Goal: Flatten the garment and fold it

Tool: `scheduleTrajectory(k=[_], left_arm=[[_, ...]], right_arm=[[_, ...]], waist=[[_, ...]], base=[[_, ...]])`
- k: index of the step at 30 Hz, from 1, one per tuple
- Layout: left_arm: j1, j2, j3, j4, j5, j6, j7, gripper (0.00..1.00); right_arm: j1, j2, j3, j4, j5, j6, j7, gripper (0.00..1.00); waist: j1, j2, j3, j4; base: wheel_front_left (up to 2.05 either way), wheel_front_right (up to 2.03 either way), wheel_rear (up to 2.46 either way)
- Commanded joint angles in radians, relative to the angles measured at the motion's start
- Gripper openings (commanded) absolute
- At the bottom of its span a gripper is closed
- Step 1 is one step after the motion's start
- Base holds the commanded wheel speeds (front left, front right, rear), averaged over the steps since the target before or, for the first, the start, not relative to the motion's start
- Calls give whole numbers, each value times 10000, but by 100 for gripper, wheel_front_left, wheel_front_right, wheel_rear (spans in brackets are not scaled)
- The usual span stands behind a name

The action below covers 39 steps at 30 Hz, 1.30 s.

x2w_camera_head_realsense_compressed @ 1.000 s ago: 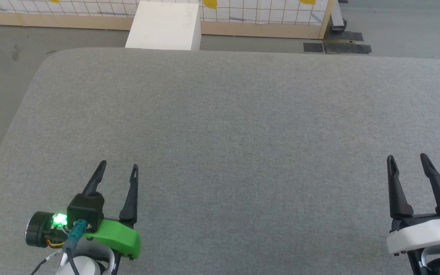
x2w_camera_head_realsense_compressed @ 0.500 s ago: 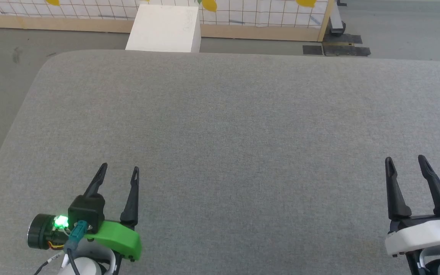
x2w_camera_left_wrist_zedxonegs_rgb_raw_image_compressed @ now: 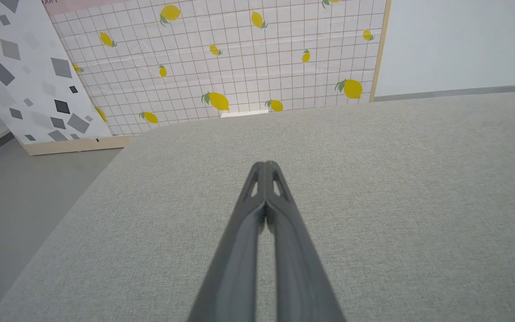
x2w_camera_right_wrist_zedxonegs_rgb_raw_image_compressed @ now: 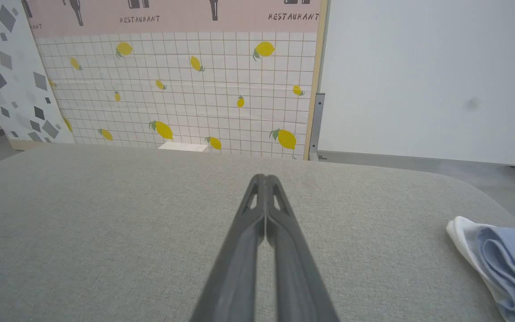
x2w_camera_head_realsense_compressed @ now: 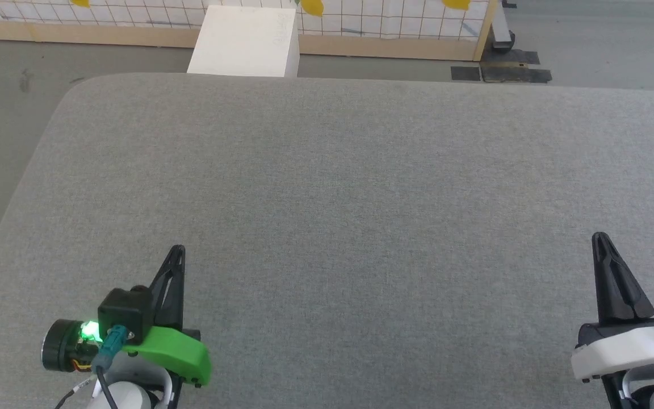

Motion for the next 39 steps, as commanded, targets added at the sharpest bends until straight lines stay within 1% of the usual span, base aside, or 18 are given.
scheduleTrajectory(k=[1, 39], left_arm=[[55, -140, 118, -10, 179, -96, 39, 0], [336, -1306, 1397, -70, 1387, -783, 633, 0]], right_arm=[[-16, 32, 51, 8, -64, -1, 59, 0], [-93, 259, 412, 55, -414, -6, 536, 0]], waist=[[0, 0, -13, -4], [0, 0, -294, -82]], base=[[0, 0, 0], [0, 0, 0]])
